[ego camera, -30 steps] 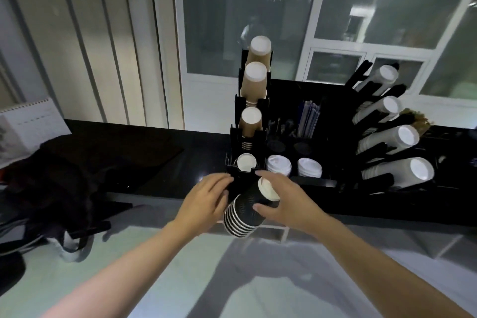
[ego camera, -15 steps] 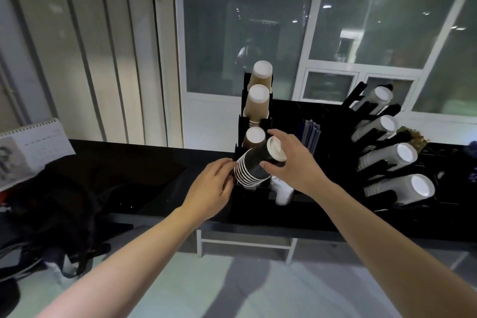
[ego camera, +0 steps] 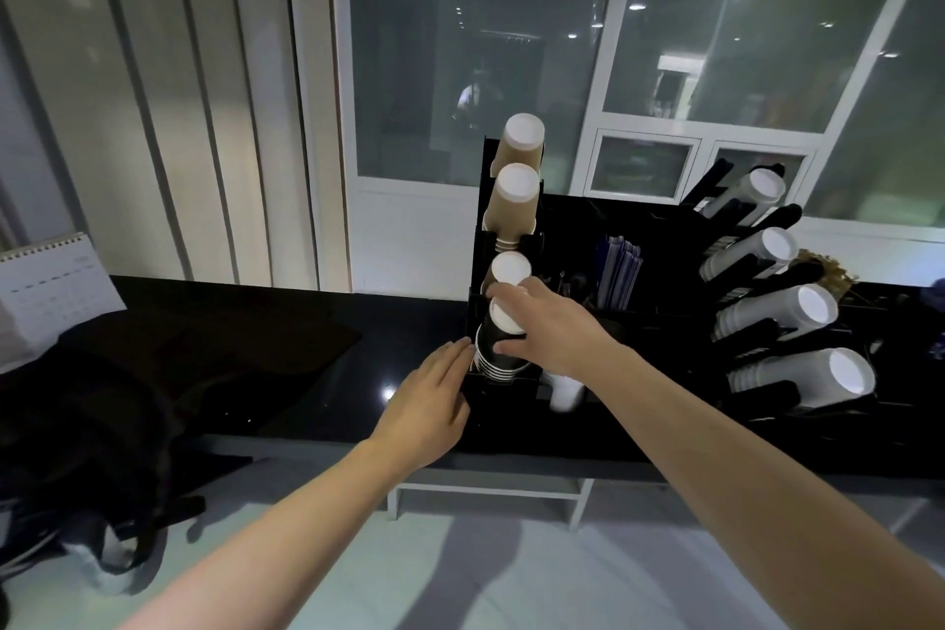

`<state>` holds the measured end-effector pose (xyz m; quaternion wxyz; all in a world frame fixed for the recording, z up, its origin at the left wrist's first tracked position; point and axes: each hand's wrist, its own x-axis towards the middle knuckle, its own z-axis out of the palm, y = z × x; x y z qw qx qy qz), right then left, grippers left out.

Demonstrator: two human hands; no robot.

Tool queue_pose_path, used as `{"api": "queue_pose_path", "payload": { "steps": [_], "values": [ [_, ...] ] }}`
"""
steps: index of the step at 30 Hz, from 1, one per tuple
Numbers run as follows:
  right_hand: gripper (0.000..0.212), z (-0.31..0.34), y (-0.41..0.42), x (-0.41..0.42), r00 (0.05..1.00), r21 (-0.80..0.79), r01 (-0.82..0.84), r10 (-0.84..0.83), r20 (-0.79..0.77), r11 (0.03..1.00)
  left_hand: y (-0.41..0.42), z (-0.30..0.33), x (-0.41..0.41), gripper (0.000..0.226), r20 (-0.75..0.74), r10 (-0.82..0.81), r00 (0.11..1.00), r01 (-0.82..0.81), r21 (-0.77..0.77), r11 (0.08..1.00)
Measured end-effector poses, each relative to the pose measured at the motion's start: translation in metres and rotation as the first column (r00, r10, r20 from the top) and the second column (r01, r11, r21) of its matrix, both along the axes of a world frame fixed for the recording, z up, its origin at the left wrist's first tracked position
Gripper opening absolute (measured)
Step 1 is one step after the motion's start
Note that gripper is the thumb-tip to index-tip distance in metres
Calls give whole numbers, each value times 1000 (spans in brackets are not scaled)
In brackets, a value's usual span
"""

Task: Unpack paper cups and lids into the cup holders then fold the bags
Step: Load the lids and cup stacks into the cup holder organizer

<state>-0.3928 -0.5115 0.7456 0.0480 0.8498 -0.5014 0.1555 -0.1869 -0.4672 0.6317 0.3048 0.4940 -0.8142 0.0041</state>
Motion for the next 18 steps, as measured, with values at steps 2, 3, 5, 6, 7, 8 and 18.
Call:
{"api": "queue_pose_path", "payload": {
  "steps": [2, 3, 5, 6, 7, 8, 18],
  "values": [
    [72, -8, -6, 4, 998, 11, 15, -14, -55, 1000, -2, 0, 0, 67, -11, -8, 1000, 8, -4, 1000],
    [73, -15, -8, 3, 996, 11, 20, -19, -90, 1000, -2, 0, 1, 67, -15, -13, 1000, 13, -4, 1000],
    [73, -32, -9, 0, 982, -29, 30, -35, -187, 999, -3, -1, 2, 68, -13, -22, 1000, 22, -4, 1000],
    [73, -41, -9, -3, 972, -63, 35, -49, -231, 997, -3, -2, 3, 69, -8, -28, 1000, 28, -7, 1000],
    [72, -50, -8, -5, 967, -97, 38, -61, -247, 995, -3, -3, 3, 70, -3, -35, 999, 35, -11, 999],
    [70, -56, -8, -8, 971, -121, 36, -63, -230, 992, -3, -5, 4, 71, 3, -41, 999, 41, -14, 999],
    [43, -87, -2, -4, 980, -431, -187, 195, -26, 883, -3, -9, 3, 73, -27, -49, 998, 49, -10, 999]
  ]
}}
